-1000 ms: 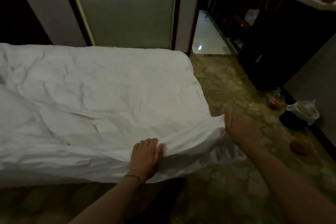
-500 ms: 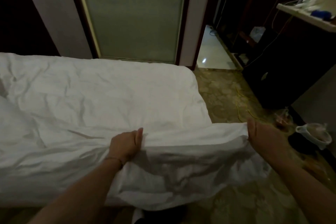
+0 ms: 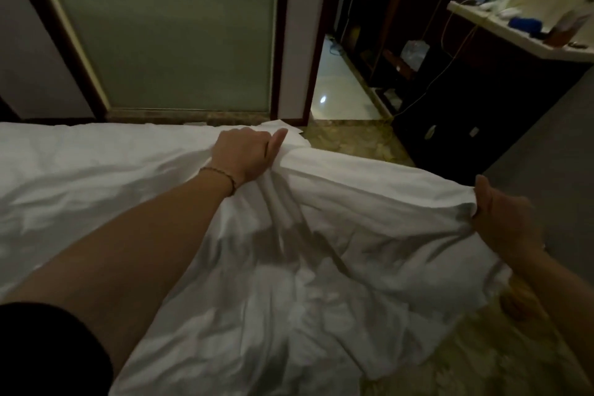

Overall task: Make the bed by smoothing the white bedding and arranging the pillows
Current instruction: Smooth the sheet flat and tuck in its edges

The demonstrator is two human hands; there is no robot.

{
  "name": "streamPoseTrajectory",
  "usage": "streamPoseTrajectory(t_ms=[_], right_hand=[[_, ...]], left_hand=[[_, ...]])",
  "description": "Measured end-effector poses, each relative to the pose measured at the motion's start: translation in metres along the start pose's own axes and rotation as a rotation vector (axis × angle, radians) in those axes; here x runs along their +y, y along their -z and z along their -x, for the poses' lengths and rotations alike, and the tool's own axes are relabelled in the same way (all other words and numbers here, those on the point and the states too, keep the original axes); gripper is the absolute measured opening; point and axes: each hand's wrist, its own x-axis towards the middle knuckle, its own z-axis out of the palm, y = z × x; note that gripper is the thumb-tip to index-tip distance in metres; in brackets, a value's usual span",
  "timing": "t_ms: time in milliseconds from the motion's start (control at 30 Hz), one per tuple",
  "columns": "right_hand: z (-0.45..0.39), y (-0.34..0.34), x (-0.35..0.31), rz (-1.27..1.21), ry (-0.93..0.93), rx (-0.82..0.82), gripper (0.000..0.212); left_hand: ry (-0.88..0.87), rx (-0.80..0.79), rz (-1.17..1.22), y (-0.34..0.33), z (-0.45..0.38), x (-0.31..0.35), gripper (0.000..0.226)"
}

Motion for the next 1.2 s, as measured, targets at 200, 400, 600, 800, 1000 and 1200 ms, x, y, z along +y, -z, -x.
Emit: streamPoseTrajectory(t_ms=[200, 400, 600, 800, 1000, 1200], right_hand=[[-0.084, -0.063, -0.013, 0.008, 0.019, -0.192, 0.060], [-0.181, -0.182, -0.056, 0.021, 0.233, -0.365, 0.041], [-0.192, -0.293, -0.097, -0.174, 0.209, -0.374, 0.056], [-0.049, -0.344, -0.093, -0.182, 0.204, -0.702, 0.109], [0.090, -0.361, -0.084, -0.153, -0.004, -0.923, 0.126], [0.191, -0.379, -0.074, -0.086, -0.379, -1.040, 0.100]], left_hand=[[0.169, -0.180, -0.006, -0.078, -0.051, -0.001, 0.072], [0.520, -0.240, -0.061, -0.178, -0.069, -0.028, 0.069], [0.704, -0.210, 0.056, -0.259, -0.025, -0.014, 0.071], [0.807, -0.756, 0.104, -0.303, 0.083, 0.033, 0.069], [0.683, -1.050, 0.125, -0.331, 0.166, 0.085, 0.098], [0.454, -0.919, 0.076, -0.357, 0.236, 0.089, 0.080]])
